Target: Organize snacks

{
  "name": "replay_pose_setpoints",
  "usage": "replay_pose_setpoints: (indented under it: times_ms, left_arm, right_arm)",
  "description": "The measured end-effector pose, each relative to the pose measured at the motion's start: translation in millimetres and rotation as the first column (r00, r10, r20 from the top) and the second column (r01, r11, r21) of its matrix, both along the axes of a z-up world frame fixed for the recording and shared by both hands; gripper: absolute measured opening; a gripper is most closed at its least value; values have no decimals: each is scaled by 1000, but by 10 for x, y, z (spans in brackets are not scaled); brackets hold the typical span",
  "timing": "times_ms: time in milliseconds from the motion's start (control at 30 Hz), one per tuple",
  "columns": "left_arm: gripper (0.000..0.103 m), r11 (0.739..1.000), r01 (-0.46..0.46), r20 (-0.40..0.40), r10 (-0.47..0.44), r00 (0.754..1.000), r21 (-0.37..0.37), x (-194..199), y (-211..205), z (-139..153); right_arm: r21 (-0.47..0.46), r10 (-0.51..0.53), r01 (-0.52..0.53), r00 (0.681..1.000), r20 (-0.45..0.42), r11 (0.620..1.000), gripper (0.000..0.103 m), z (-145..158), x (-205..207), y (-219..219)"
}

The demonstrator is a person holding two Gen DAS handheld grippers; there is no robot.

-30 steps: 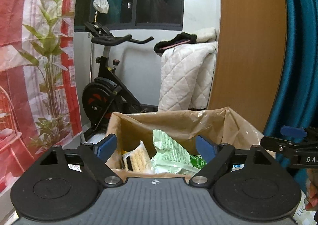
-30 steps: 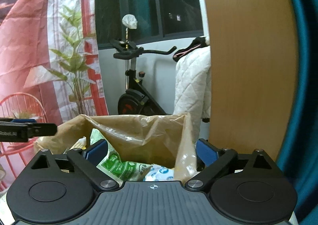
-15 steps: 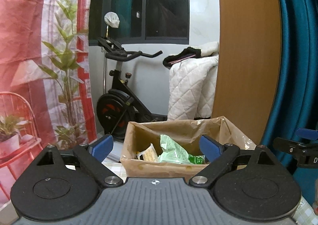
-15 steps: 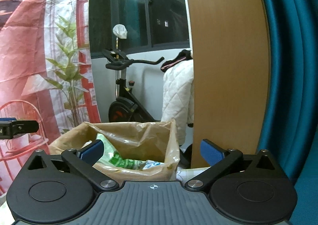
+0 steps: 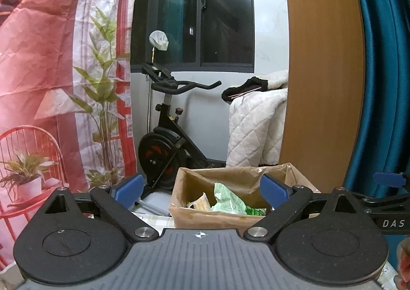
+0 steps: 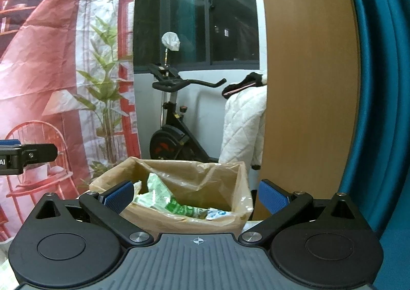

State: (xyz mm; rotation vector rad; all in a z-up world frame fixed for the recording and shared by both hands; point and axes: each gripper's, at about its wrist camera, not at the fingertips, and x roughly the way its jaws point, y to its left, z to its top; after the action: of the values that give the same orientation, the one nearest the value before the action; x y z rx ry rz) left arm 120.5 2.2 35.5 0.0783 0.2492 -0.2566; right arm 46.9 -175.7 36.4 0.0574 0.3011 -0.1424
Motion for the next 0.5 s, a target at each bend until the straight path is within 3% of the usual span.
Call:
replay_pose_setpoints:
  times_ms: [500]
  left_arm:
    - [99,1000,-17,-16,17,1000,24,-63,-64,-14]
  right_arm:
    - [14,-13,13,1000,-4,1000,102,8,28,-9]
